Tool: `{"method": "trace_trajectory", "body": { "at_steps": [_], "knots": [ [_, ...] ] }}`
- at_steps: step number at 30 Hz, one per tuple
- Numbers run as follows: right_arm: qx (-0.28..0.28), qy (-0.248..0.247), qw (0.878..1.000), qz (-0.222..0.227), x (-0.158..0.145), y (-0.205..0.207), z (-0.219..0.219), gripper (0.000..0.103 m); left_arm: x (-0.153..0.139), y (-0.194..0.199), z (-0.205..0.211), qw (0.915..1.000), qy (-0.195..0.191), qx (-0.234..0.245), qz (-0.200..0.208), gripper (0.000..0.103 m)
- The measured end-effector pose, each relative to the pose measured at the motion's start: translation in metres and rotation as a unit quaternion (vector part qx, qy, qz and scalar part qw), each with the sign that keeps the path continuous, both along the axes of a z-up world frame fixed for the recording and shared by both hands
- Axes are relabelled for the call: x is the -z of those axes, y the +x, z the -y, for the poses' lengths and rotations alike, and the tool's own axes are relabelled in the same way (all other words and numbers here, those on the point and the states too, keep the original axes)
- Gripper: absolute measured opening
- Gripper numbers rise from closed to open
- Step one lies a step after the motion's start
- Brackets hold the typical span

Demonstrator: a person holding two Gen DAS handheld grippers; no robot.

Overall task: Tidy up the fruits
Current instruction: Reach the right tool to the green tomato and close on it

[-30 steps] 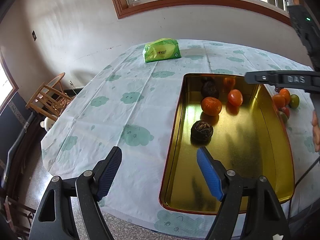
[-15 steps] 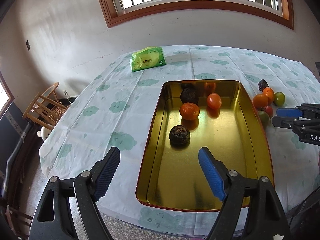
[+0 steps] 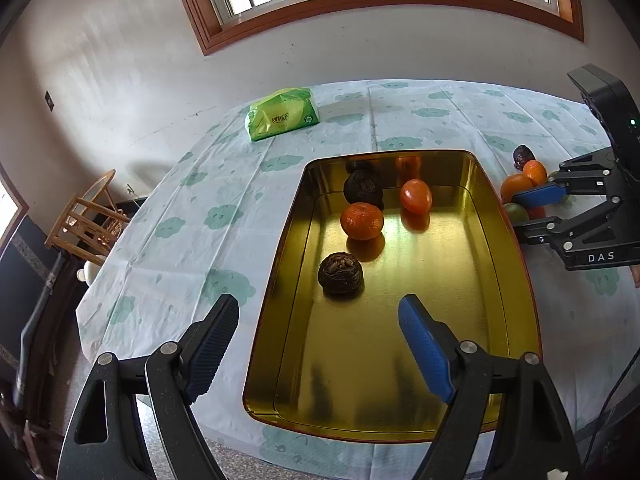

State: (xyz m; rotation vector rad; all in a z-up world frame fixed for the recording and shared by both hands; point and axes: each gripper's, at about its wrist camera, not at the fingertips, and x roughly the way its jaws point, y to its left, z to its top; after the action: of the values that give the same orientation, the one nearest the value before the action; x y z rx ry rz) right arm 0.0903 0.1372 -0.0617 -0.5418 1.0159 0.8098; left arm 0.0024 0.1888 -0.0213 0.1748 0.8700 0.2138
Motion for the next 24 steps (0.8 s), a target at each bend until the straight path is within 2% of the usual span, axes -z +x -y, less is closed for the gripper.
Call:
{"method": "trace_trajectory", "body": {
  "at_steps": [8,11,13,15,17,20,24],
  "knots": [
    [-0.018,-0.022,1.000,0.009,0.030,0.016,-0.064,0.041,-0.002,0.002,0.009,1.0000,0.008,0.004,-0.002,0.080],
    [-0.019,-0.035,0.999,0.033,0.044,0.009,-0.093,0.038,-0.003,0.001,0.011,0.9999,0.009,0.004,-0.002,0.080],
    [-0.006,-0.028,0.999,0.043,0.044,-0.001,-0.093,0.038,-0.006,0.000,0.014,0.9999,0.010,0.006,0.000,0.080],
    [0.018,0.003,0.999,0.044,0.038,-0.005,-0.087,0.038,-0.010,-0.003,0.017,0.9999,0.013,0.008,0.006,0.080],
    [0.054,0.036,0.997,0.051,0.028,-0.007,-0.062,0.038,-0.013,-0.003,0.021,0.9998,0.015,0.011,0.008,0.080],
    [0.117,0.062,0.989,0.058,0.016,-0.007,0.006,0.038,-0.016,-0.003,0.029,0.9995,0.018,0.023,0.011,0.080],
    [0.198,0.047,0.977,0.060,0.013,-0.020,0.097,0.038,-0.023,0.002,0.049,0.9982,0.007,0.059,0.014,0.080]
  ]
}}
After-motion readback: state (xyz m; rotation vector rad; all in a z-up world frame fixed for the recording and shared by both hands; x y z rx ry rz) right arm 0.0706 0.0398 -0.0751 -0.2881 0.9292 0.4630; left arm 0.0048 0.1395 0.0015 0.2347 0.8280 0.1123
